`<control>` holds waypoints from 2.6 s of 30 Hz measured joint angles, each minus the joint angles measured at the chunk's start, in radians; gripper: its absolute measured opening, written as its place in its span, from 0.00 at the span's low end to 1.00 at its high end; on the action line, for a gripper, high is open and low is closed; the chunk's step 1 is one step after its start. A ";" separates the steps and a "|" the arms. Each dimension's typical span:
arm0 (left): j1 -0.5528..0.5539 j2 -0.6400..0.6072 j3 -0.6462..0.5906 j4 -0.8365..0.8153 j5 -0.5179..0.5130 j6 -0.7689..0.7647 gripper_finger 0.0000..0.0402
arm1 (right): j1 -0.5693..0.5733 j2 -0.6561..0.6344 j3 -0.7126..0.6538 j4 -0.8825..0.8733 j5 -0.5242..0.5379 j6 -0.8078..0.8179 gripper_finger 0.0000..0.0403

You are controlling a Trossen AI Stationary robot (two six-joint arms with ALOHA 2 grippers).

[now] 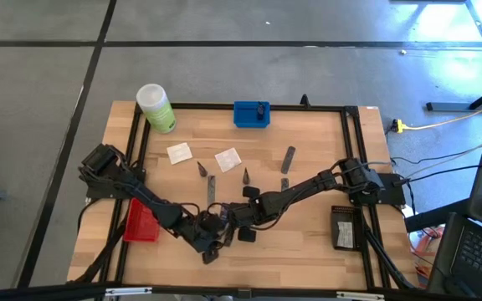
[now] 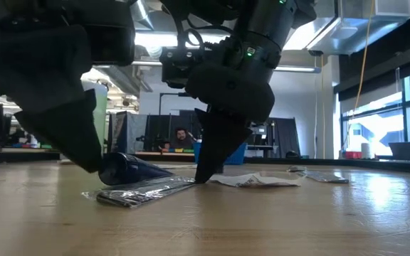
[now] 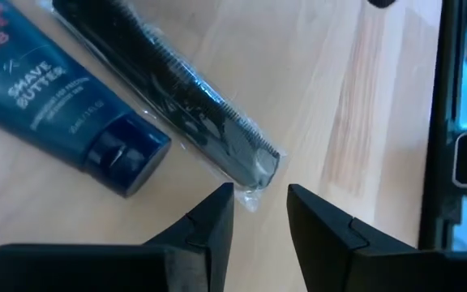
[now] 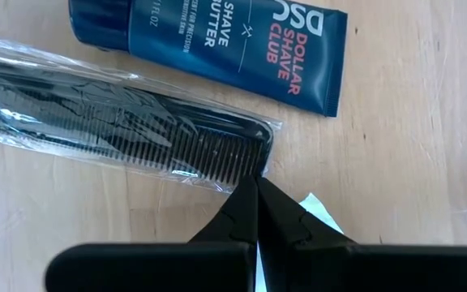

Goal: Pick & Place Travel size toiletries
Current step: Put the black hair comb into the red basket

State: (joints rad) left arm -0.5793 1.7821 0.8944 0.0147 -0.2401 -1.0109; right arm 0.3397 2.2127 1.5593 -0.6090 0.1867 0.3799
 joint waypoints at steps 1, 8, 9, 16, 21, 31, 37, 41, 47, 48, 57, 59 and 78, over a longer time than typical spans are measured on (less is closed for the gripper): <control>0.000 0.000 0.000 0.005 0.001 -0.015 0.28 | 0.000 0.000 0.000 0.000 0.000 -0.002 0.00; 0.000 0.019 0.000 0.040 0.022 -0.109 0.28 | 0.000 0.000 -0.001 0.003 0.005 -0.021 0.00; 0.000 0.031 0.000 0.045 0.023 -0.131 0.28 | 0.000 0.000 -0.001 0.004 0.007 -0.021 0.00; 0.014 0.135 0.005 0.164 0.069 -0.206 0.28 | 0.000 0.000 -0.002 0.007 0.010 -0.022 0.00; 0.028 0.140 0.003 0.208 0.101 -0.169 0.28 | 0.001 0.000 -0.002 0.008 0.011 -0.022 0.00; 0.050 0.140 0.002 0.203 0.137 -0.137 0.28 | 0.000 0.000 -0.002 0.011 0.010 -0.025 0.00; 0.039 0.140 0.002 0.195 0.169 -0.169 0.28 | 0.000 0.000 -0.002 0.015 0.011 -0.025 0.00; 0.025 0.140 0.004 0.161 0.138 -0.217 0.28 | 0.000 0.000 -0.002 0.015 0.011 -0.026 0.00; 0.001 0.138 0.004 0.141 0.112 -0.292 0.28 | 0.000 0.000 -0.002 0.017 0.011 -0.028 0.00; -0.005 0.138 0.004 0.140 0.108 -0.302 0.28 | 0.000 0.000 -0.002 0.018 0.011 -0.028 0.00; -0.042 0.137 0.004 0.109 0.036 -0.374 0.28 | 0.000 0.002 -0.003 0.052 0.009 -0.024 0.00; -0.042 0.137 0.004 0.107 0.038 -0.375 0.28 | 0.000 0.002 -0.003 0.052 0.006 -0.024 0.00; 0.005 0.132 0.006 0.081 0.093 -0.314 0.28 | 0.001 0.002 -0.003 0.080 0.003 -0.025 0.00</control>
State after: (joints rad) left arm -0.5746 1.9141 0.9009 0.0956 -0.1473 -1.3251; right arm 0.3408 2.2152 1.5564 -0.5291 0.1898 0.3553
